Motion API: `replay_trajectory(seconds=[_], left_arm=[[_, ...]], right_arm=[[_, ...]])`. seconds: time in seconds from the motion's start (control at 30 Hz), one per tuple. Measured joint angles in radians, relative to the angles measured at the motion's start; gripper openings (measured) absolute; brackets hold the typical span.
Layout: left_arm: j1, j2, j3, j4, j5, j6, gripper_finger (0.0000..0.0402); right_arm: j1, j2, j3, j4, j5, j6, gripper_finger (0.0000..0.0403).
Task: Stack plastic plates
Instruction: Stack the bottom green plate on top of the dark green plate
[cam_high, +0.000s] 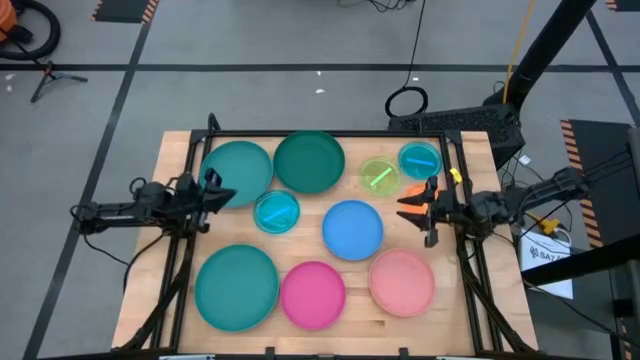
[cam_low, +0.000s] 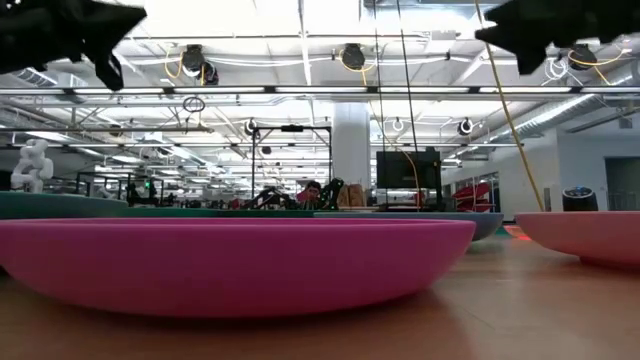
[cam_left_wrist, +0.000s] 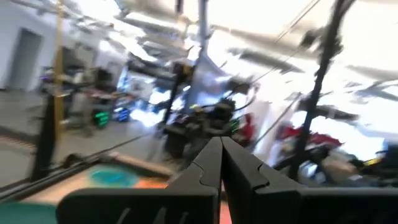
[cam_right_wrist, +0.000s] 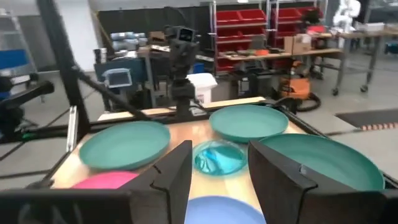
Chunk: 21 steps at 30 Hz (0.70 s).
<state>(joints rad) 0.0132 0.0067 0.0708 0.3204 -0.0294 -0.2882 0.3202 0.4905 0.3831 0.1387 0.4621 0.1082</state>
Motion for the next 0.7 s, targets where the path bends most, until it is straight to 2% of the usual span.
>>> replay_trajectory(seconds=[0.13,0.33,0.5,0.7], left_arm=[[-0.024,0.0,0.0,0.069,0.003,-0.039,0.001],[-0.028,0.0,0.0,0.169,-0.027,0.022,0.001],[-0.028,0.0,0.001,0.233,-0.068,0.095,0.001],[-0.028,0.0,0.05,0.203,-0.068,0.113,0.001]], right_arm=[[-0.013,0.111,0.123,-0.057,0.011,0.042,0.0151],[-0.059,0.283,0.305,-0.153,0.002,0.1,0.015],[-0.1,0.44,0.421,-0.162,-0.091,0.098,0.015],[-0.136,0.631,0.562,-0.161,-0.161,0.127,0.015]])
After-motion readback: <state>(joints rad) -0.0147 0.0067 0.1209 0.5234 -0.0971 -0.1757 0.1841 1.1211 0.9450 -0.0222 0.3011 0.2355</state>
